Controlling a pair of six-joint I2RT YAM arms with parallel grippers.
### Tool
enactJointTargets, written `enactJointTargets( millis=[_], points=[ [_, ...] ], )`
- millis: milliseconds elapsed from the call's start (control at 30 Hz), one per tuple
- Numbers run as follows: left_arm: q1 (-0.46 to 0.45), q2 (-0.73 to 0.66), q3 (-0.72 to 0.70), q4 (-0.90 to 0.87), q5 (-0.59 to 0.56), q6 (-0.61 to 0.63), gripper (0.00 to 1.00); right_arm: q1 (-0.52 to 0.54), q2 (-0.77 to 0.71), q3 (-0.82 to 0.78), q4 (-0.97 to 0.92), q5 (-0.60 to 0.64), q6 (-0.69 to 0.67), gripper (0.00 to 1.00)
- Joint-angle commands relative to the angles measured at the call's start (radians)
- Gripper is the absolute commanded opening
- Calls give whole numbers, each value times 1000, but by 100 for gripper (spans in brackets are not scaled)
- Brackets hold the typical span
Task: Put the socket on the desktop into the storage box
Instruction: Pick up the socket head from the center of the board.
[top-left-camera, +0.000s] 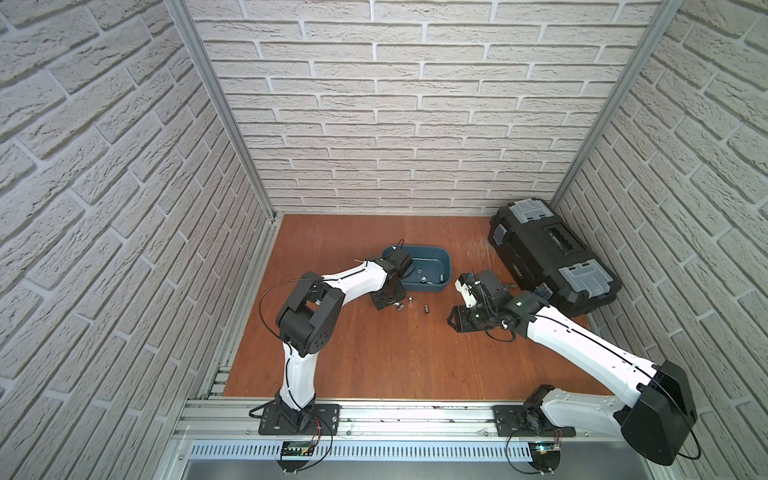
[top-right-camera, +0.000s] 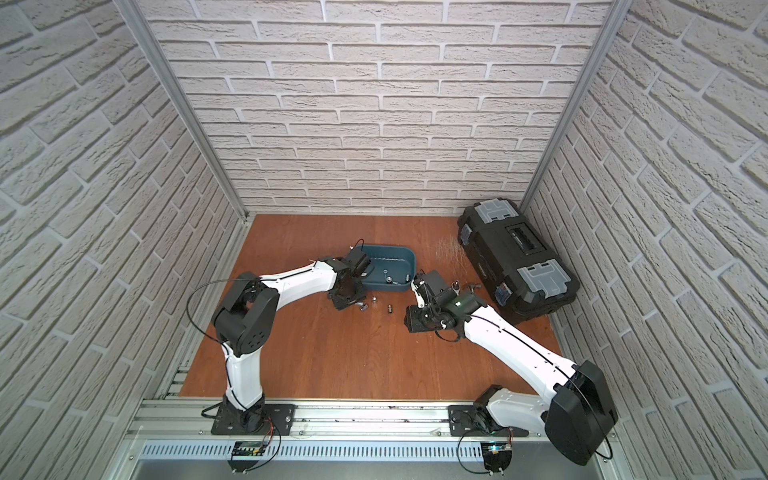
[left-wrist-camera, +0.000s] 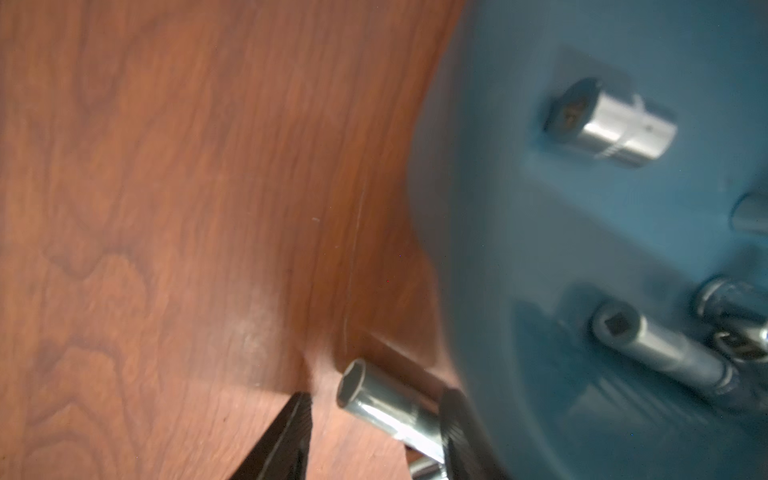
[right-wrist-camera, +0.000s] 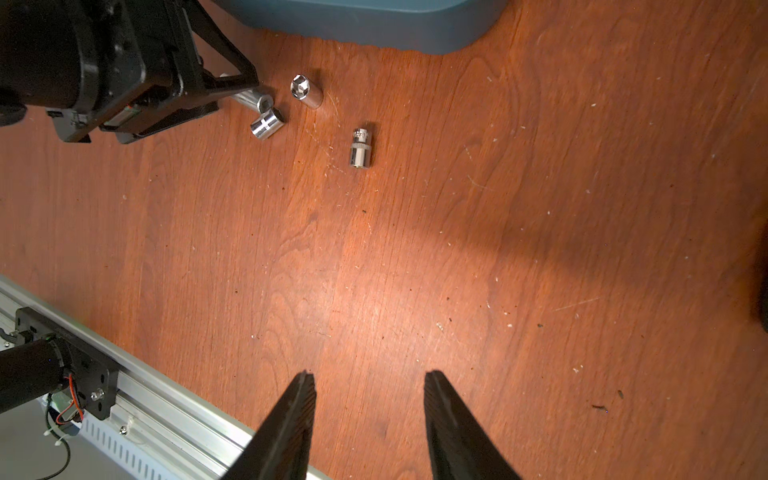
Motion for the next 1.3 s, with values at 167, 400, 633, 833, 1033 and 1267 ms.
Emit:
enactJointTargets(
  millis=[167, 400, 633, 833, 1033, 1267],
  points=[
    [0, 29, 24, -24, -13, -24, 50, 5, -29, -18, 24, 20, 0, 49],
    [4, 31, 21, -24, -12, -27, 45, -1, -32, -18, 19, 26, 1, 49],
    [14, 20, 2, -23, -14, -25, 38, -5, -34, -21, 18, 31, 3, 49],
    [13, 17, -9, -18, -10, -23, 28, -6, -32, -20, 18, 32, 5, 49],
    [16, 10, -22, -12, -7, -21, 19, -7, -36, -20, 15, 33, 5, 49],
    [17, -39, -40, -7, -11, -11, 14, -8, -30, -23, 22, 19, 9, 49]
  ],
)
